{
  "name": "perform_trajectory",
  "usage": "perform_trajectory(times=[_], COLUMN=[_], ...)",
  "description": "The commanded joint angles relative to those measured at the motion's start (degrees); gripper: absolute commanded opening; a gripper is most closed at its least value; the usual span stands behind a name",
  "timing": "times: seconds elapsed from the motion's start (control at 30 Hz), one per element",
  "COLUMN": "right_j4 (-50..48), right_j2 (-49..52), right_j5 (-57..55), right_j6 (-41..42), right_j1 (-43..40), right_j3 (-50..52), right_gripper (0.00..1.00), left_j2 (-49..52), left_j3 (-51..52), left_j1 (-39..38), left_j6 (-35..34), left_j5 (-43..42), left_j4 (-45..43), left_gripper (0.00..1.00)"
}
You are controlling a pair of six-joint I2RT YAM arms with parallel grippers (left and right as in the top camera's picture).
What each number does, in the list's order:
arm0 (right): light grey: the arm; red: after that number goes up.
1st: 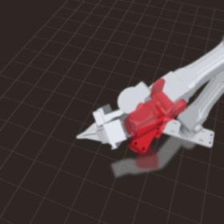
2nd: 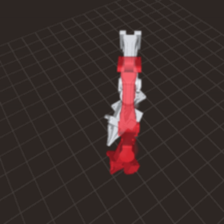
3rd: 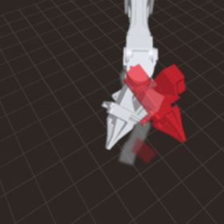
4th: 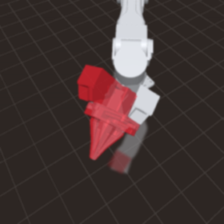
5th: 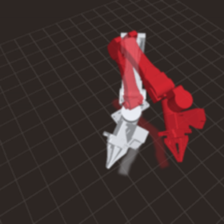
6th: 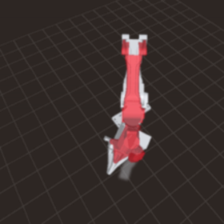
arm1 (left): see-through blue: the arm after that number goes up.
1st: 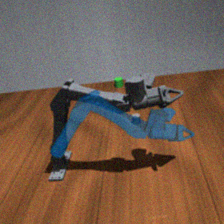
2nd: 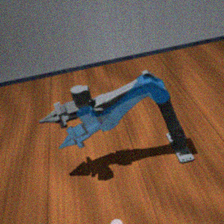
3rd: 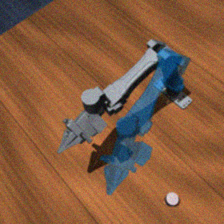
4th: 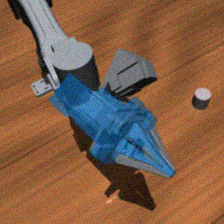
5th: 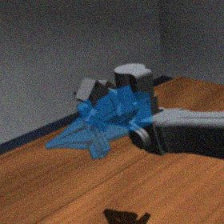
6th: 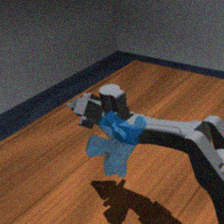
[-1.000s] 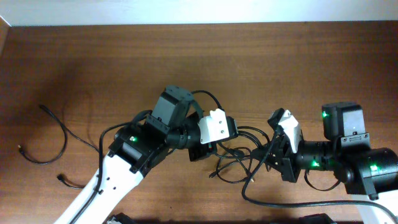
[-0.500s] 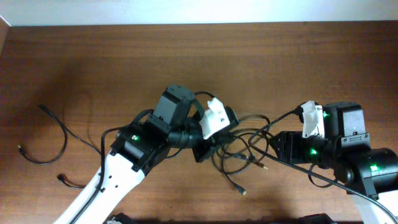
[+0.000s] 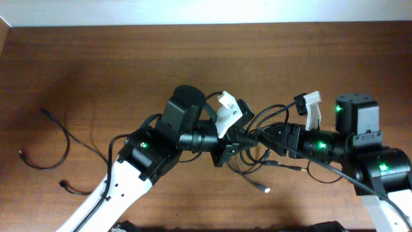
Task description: Untangle cables
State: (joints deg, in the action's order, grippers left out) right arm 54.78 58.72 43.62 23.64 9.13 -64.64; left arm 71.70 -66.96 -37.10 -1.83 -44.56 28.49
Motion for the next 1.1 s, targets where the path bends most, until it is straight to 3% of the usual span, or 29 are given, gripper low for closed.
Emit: perform_trajectory(times=[0.0,0.2,0.4,0.47,0.57,0.63,0.73,0.8,0.87,0.97,1.03,1.07], right_j4=[-1.73,-1.70,-9.14,-9.88,-10.25,-10.27,-10.25,-10.27,-9.99,-9.09,-9.09,-9.09], right_j2=[0.24,0.26,0.26,0.26,0.26,0.26,0.26,0.33,0.59,0.59,0.59,0.59], right_j5=[2.01,6.29,11.67,8.00,3.13,-0.46,-0.83,-0.85,-0.81,-0.83,-0.83,-0.83], right_j6=[0.85,-2.73,-7.69,-2.56,4.11,9.27,10.43,11.39,11.39,11.37,11.37,11.37], right_j1=[-0.20,-0.20,-0.20,-0.20,-0.20,-0.20,-0.20,-0.20,-0.20,-0.20,-0.20,-0.20], right_j3=[-0.52,-0.52,-0.52,-0.52,-0.52,-0.52,-0.52,-0.52,-0.52,-0.52,-0.52,-0.52], right_gripper=[0.51,0.51,0.52,0.51,0.51,0.51,0.51,0.51,0.39,0.11,0.07,0.04], left_j2=[-0.39,-0.42,-0.42,-0.42,-0.39,-0.42,-0.39,-0.39,-0.39,-0.39,-0.39,-0.39], left_j3=[-0.63,-0.63,-0.63,-0.63,-0.63,-0.63,-0.63,-0.61,-0.59,-0.59,-0.59,-0.59], left_j1=[-0.39,1.90,3.13,3.15,3.15,3.15,3.08,1.73,0.00,0.02,0.02,0.02], left_j6=[0.31,-0.50,-1.75,1.92,5.29,7.78,8.22,15.61,18.67,18.62,18.60,18.56], left_j5=[-5.70,6.01,-4.13,-3.65,4.28,3.39,3.43,3.45,4.63,8.17,9.46,9.44], left_j4=[0.70,0.61,-0.46,1.29,6.43,6.60,6.60,7.69,7.69,7.80,7.87,8.31], left_gripper=[0.00,0.00,0.00,0.00,0.00,0.00,0.00,0.00,0.00,0.00,0.00,0.40])
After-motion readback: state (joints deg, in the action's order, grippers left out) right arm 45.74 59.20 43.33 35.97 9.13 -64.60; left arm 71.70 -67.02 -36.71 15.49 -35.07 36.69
